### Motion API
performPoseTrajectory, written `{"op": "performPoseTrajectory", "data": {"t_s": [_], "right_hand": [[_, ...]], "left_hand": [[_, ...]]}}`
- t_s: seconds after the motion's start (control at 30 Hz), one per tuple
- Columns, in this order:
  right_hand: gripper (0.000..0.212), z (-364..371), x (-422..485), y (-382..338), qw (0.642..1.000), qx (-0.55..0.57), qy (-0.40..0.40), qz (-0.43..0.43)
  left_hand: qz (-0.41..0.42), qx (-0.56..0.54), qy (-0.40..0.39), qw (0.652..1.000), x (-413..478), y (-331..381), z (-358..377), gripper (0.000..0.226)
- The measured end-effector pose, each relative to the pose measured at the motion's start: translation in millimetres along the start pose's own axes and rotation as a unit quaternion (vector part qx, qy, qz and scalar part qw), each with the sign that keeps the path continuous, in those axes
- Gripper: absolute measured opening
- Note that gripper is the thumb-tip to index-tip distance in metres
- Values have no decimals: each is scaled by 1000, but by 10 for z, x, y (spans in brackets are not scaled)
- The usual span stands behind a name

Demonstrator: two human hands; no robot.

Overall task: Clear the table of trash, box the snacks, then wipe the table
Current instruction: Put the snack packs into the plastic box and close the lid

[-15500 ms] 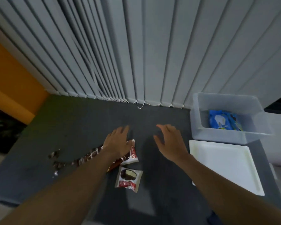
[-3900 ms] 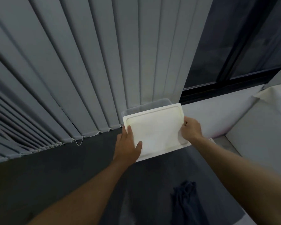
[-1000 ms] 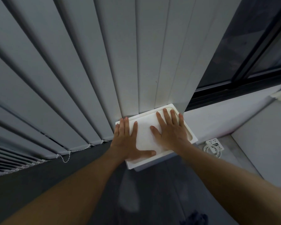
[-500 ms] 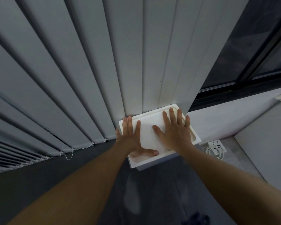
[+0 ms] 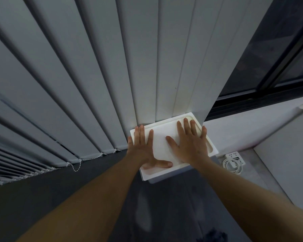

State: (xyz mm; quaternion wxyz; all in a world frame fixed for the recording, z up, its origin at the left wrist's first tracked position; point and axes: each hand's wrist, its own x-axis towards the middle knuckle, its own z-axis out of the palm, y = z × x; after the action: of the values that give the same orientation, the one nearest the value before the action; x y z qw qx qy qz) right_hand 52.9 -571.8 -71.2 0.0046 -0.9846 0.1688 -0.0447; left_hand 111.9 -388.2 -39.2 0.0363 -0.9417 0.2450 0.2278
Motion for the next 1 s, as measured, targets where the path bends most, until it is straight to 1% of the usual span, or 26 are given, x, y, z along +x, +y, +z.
{"op": "performPoseTrajectory", "data": {"t_s": [0.1, 0.23, 0.37, 0.43, 0.5, 0.53, 0.6, 0.67, 0.77, 0.87, 0.93, 1.0], "right_hand": [[84, 16, -86, -80, 1000, -6, -3, 1], [68, 26, -206, -187, 1000, 10, 4, 0], [66, -13, -206, -184, 999, 30, 9, 20], [65, -20, -209, -187, 999, 35, 16, 21], [62, -24, -219, -181, 999, 37, 31, 23], [59, -22, -224, -177, 998, 40, 39, 24], [56, -15, -233, -181, 997, 47, 46, 27], [57, -24, -232, -167, 999, 40, 30, 19], [69, -68, -141, -86, 1000, 19, -9, -14], [80, -83, -50, 96, 999, -6, -32, 8], [88, -49, -32, 147, 999, -7, -29, 16], [90, -46, -41, 133, 1000, -6, -14, 15]], "left_hand": [[4, 5, 11, 1000, 0, -5, 22, 143], [13, 5, 46, 999, 17, -12, 103, 142], [41, -39, 68, 996, -77, -85, 106, 138], [28, -58, 121, 991, -176, -72, 188, 135], [-14, -80, 182, 980, -273, -15, 295, 135], [-31, -94, 195, 976, -302, 8, 332, 135], [-40, -110, 189, 975, -307, 16, 363, 135], [-36, -101, 174, 979, -291, 12, 346, 135], [-25, -85, 150, 985, -303, -13, 313, 137], [-16, -70, 123, 990, -314, -26, 282, 141], [-19, -58, 117, 991, -288, -52, 267, 142], [-19, -47, 121, 991, -258, -63, 242, 142]]}}
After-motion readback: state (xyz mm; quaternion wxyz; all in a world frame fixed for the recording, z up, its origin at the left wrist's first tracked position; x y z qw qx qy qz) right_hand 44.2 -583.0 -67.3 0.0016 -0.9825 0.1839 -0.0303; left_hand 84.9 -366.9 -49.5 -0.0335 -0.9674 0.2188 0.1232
